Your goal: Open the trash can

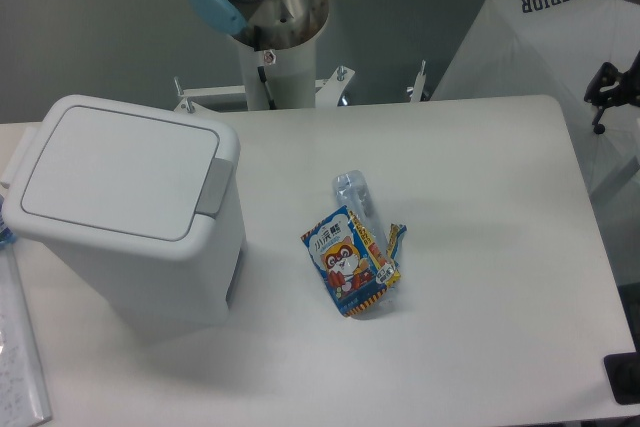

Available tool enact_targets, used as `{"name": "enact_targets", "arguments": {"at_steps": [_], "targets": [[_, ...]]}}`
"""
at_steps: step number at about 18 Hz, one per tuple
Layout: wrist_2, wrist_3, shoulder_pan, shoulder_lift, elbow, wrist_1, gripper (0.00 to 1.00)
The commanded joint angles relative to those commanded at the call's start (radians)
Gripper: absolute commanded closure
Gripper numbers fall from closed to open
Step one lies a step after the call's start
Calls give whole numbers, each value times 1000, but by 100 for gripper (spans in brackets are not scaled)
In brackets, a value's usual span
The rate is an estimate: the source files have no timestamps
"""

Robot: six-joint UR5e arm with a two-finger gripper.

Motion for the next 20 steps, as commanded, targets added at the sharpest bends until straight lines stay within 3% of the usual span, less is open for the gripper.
{"name": "enact_targets", "arguments": {"at_steps": [4, 10, 14, 16, 17, 20], "targets": [[-2, 2, -11, 0, -6, 0, 0], [-69, -11, 0, 20, -83, 15, 0], [-103, -167, -9, 52, -97, 14, 0], [-113, -271, -17, 73, -142, 18, 0], [-118, -299, -24, 98, -169, 21, 0], [-115, -308, -89, 101, -212, 60, 0]]}}
